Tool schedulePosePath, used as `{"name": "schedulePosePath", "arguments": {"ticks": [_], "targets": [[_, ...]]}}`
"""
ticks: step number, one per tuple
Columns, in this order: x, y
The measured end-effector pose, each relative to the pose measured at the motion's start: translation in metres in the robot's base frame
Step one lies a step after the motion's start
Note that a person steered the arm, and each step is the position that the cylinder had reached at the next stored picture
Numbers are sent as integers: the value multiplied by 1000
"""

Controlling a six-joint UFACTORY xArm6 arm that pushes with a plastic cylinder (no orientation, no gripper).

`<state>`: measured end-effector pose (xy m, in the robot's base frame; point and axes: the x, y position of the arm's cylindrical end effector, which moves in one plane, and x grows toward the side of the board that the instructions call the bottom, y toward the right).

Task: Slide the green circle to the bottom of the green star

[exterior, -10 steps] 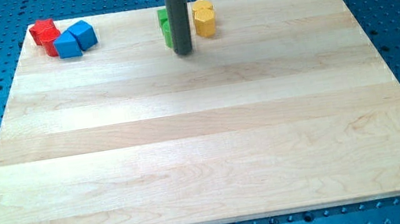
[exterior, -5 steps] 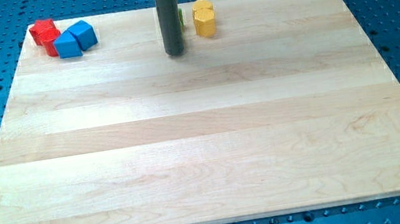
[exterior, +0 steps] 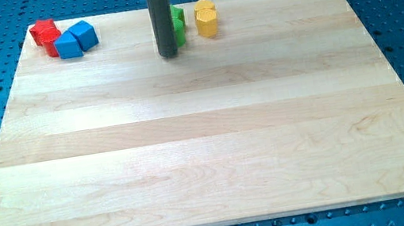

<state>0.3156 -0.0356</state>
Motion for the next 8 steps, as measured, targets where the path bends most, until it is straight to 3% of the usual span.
{"name": "schedulePosePath", "arguments": {"ticks": [8], "targets": [[0, 22]]}}
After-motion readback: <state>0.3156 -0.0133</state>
